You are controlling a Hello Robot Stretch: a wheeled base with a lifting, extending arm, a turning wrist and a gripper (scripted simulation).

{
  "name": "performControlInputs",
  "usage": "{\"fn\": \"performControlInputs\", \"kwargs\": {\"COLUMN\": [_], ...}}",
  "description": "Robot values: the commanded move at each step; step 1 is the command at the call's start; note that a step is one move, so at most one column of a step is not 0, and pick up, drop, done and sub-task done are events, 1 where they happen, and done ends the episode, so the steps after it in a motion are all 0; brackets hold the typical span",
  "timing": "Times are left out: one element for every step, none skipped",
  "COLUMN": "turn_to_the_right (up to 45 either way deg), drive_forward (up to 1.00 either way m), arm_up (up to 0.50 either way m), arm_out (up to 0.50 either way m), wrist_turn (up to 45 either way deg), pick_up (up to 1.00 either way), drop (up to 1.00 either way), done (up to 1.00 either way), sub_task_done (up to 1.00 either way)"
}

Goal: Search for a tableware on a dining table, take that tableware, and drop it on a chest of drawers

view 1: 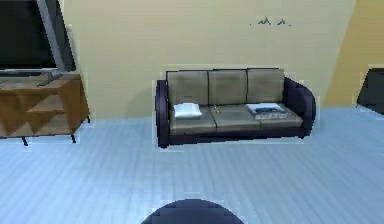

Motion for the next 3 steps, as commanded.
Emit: {"fn": "performControlInputs", "kwargs": {"turn_to_the_right": [0.0,-45.0,-9.0], "drive_forward": [0.25,0.0,0.0], "arm_up": [0.0,0.0,0.0], "arm_out": [0.0,0.0,0.0], "wrist_turn": [0.0,0.0,0.0], "pick_up": [0.0,0.0,0.0], "drop": [0.0,0.0,0.0], "done": [0.0,0.0,0.0], "sub_task_done": [0.0,0.0,0.0]}}
